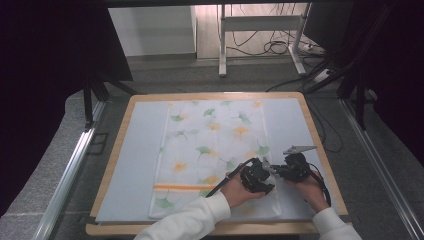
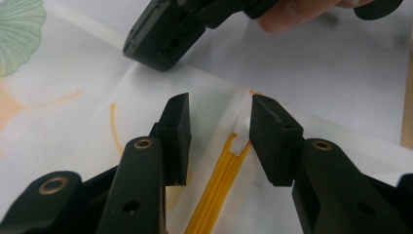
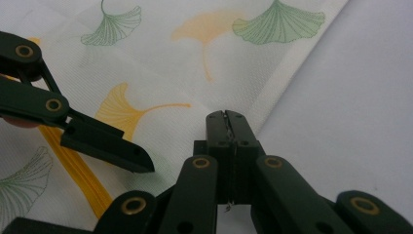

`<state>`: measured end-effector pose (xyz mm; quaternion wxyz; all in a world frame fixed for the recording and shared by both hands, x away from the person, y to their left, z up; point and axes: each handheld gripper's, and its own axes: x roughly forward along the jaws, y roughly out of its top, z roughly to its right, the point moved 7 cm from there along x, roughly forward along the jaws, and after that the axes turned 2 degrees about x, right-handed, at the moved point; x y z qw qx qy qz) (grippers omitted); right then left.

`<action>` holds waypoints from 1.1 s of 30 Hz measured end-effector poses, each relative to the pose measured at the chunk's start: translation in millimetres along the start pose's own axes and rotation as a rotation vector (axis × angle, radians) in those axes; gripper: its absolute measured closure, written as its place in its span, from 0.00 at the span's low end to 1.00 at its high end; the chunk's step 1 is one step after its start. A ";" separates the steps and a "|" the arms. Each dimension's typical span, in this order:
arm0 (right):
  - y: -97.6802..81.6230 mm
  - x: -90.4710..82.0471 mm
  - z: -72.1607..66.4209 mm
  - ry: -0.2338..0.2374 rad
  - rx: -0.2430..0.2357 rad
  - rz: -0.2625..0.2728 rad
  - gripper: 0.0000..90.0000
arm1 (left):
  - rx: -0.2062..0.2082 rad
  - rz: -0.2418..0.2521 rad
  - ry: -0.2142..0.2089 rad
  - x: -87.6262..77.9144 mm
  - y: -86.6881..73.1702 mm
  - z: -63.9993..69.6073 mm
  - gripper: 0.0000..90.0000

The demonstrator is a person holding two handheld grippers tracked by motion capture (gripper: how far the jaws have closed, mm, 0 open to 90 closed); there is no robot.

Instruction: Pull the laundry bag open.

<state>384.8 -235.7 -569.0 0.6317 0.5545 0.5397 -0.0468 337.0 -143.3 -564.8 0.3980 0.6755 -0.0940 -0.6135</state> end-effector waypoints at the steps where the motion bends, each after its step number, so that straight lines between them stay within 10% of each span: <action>1: -0.1 0.0 0.1 0.000 0.000 0.000 0.99 | 0.001 -0.001 0.000 0.6 1.1 0.4 0.66; 19: -1.4 -0.9 1.9 0.002 0.006 0.007 0.99 | -0.019 0.011 0.035 8.4 3.3 7.7 0.62; 33: -1.5 -0.6 1.4 -0.004 0.001 0.011 0.99 | -0.054 0.025 -0.004 3.8 -3.5 4.5 0.83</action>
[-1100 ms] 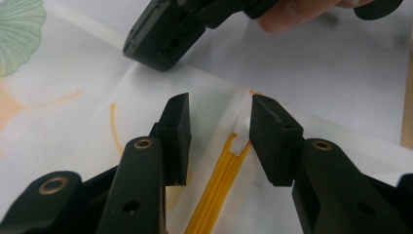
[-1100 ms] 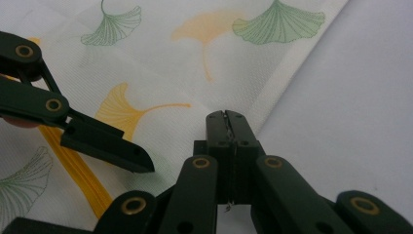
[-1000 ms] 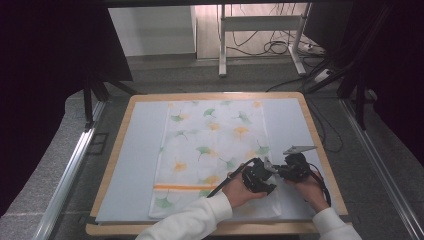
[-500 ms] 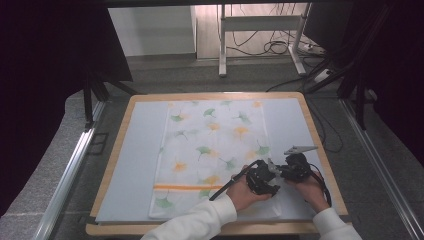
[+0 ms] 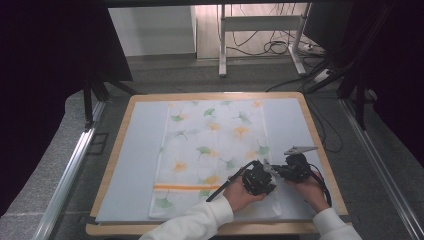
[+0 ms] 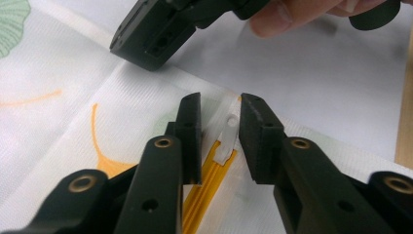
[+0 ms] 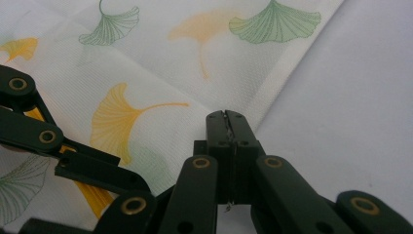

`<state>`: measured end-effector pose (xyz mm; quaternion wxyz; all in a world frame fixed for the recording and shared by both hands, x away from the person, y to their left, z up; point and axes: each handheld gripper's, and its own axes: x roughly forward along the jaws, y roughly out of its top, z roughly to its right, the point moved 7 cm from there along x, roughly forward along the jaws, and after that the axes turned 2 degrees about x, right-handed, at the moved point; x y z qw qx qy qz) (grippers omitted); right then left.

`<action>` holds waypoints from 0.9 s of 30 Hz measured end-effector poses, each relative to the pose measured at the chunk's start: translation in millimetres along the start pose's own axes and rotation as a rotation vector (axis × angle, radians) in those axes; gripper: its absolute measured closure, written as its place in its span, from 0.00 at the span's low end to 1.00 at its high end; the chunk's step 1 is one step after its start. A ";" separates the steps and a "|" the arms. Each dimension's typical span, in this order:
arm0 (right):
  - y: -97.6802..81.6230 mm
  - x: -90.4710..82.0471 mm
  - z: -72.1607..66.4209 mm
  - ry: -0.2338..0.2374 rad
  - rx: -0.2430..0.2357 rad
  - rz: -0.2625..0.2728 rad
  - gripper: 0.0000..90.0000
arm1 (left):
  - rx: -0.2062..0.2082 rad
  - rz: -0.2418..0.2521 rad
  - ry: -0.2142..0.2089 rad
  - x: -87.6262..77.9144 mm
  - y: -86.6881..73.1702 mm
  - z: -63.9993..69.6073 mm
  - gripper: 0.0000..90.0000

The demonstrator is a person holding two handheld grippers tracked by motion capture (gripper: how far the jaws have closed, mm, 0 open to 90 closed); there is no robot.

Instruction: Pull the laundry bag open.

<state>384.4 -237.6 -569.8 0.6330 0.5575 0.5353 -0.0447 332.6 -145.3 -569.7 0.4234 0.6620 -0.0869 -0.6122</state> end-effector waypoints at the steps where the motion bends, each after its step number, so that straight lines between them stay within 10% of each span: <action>1: 0.0 0.0 -0.2 -0.001 0.001 -0.001 0.99 | -0.004 0.003 -0.004 -0.3 -0.2 -0.6 0.85; 27: -0.1 0.3 -0.2 -0.004 -0.011 0.002 0.99 | -0.053 0.022 -0.078 -9.3 -7.9 -0.5 0.99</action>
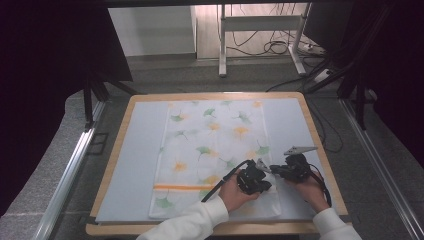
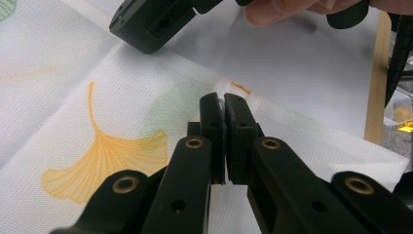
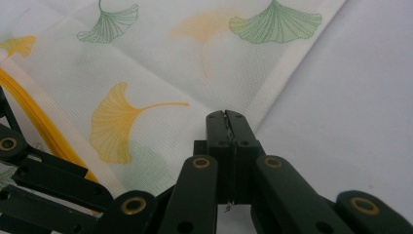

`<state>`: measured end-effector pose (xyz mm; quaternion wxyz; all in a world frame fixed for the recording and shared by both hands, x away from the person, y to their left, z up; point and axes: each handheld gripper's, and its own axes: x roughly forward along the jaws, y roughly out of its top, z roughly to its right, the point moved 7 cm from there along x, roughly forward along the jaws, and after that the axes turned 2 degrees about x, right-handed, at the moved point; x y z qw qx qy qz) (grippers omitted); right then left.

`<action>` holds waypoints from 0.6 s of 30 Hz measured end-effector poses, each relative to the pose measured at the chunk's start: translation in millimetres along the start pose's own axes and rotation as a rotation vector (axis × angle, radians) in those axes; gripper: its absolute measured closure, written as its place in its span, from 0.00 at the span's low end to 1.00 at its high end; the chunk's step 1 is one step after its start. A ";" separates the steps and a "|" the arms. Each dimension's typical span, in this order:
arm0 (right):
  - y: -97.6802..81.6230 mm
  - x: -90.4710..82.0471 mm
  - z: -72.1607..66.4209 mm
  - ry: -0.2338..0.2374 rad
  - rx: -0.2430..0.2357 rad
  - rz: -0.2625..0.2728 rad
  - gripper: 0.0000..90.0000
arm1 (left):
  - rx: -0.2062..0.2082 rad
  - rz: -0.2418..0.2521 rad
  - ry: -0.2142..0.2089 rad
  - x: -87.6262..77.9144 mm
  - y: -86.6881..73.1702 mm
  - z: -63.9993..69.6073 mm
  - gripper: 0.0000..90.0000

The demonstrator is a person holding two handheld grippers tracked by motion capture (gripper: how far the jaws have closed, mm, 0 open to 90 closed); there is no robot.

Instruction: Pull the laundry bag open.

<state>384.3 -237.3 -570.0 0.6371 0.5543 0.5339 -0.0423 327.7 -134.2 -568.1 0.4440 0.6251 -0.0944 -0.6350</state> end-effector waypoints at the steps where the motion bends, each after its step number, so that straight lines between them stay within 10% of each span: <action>1: 0.0 0.0 0.0 0.000 0.000 0.000 0.99 | -0.006 0.002 -0.008 -0.1 -0.2 0.6 0.99; 18: 0.1 -0.1 -1.1 -0.010 -0.018 0.001 0.99 | -0.026 0.016 -0.017 -2.2 -2.0 -0.8 1.00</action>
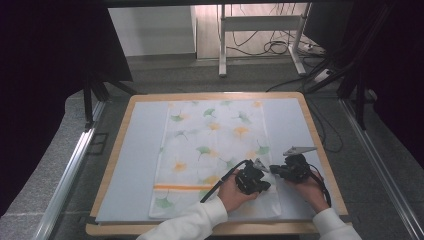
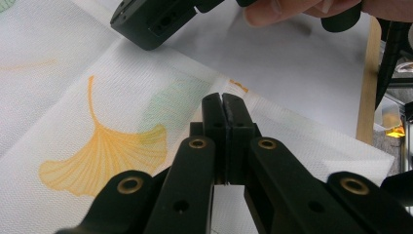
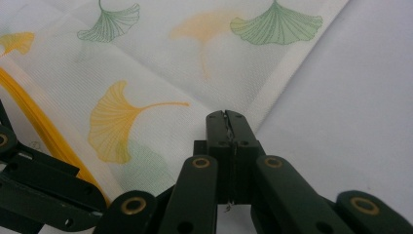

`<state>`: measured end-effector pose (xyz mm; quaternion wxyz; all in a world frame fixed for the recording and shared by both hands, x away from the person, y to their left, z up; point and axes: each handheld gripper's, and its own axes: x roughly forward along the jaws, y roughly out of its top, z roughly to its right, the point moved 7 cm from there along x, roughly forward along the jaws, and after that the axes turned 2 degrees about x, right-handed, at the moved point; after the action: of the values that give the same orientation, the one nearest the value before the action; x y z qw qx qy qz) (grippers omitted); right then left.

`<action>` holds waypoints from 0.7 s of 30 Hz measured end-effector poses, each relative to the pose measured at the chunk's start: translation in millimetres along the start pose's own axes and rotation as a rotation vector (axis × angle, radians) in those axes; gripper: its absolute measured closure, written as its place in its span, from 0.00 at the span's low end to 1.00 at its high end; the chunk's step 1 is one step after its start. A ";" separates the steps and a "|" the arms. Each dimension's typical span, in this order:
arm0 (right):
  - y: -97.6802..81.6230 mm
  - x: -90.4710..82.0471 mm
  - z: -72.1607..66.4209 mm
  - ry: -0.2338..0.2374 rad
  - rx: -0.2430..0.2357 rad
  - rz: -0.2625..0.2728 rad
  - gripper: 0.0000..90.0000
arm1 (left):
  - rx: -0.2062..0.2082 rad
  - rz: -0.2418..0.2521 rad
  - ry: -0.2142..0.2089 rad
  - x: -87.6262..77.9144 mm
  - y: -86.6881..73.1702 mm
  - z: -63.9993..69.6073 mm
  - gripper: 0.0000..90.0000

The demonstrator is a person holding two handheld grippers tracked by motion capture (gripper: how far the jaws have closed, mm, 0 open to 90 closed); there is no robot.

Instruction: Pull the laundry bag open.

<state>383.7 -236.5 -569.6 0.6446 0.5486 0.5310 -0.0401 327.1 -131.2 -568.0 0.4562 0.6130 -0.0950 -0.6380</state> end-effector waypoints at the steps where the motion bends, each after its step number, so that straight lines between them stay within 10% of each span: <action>1: 0.0 -0.1 0.0 0.000 -0.001 -0.001 0.99 | -0.001 0.001 -0.001 0.1 0.0 0.1 1.00; 21: 0.0 -17.9 -9.7 0.003 0.007 0.024 0.99 | 0.010 0.011 0.009 0.9 -0.1 1.9 1.00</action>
<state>369.7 -238.7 -555.0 0.6423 0.5574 0.5250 -0.0336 325.6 -132.5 -568.3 0.4568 0.6178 -0.0995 -0.6322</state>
